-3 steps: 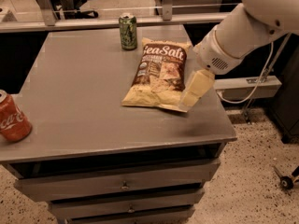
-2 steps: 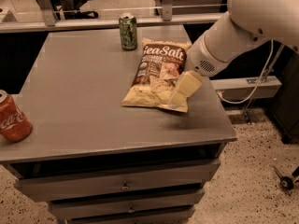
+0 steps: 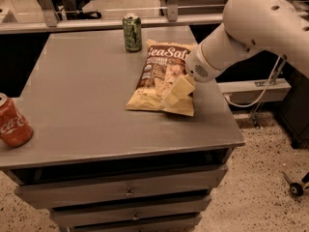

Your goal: Move brown chip bag near coke can

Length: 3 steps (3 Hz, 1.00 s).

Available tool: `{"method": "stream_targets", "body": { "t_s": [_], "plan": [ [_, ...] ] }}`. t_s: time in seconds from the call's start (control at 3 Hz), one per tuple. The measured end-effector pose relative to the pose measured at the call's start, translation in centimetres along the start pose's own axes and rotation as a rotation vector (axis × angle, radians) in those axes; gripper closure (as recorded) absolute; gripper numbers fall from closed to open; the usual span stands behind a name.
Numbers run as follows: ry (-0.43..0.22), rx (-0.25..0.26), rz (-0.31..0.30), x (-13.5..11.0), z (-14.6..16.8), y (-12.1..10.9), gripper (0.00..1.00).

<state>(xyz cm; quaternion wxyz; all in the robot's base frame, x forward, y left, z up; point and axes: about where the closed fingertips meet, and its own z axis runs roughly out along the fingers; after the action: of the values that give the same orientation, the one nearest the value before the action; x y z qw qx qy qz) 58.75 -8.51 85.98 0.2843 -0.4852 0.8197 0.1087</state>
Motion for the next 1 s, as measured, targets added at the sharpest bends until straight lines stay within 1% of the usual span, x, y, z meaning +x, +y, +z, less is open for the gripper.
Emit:
{"method": "stream_targets", "body": {
  "t_s": [0.33, 0.67, 1.0],
  "plan": [
    [-0.025, -0.007, 0.038, -0.3, 0.9, -0.1, 0.42],
    [-0.044, -0.002, 0.058, -0.4, 0.9, -0.1, 0.65],
    [-0.080, 0.044, 0.017, -1.5, -2.0, -0.7, 0.88]
  ]
}}
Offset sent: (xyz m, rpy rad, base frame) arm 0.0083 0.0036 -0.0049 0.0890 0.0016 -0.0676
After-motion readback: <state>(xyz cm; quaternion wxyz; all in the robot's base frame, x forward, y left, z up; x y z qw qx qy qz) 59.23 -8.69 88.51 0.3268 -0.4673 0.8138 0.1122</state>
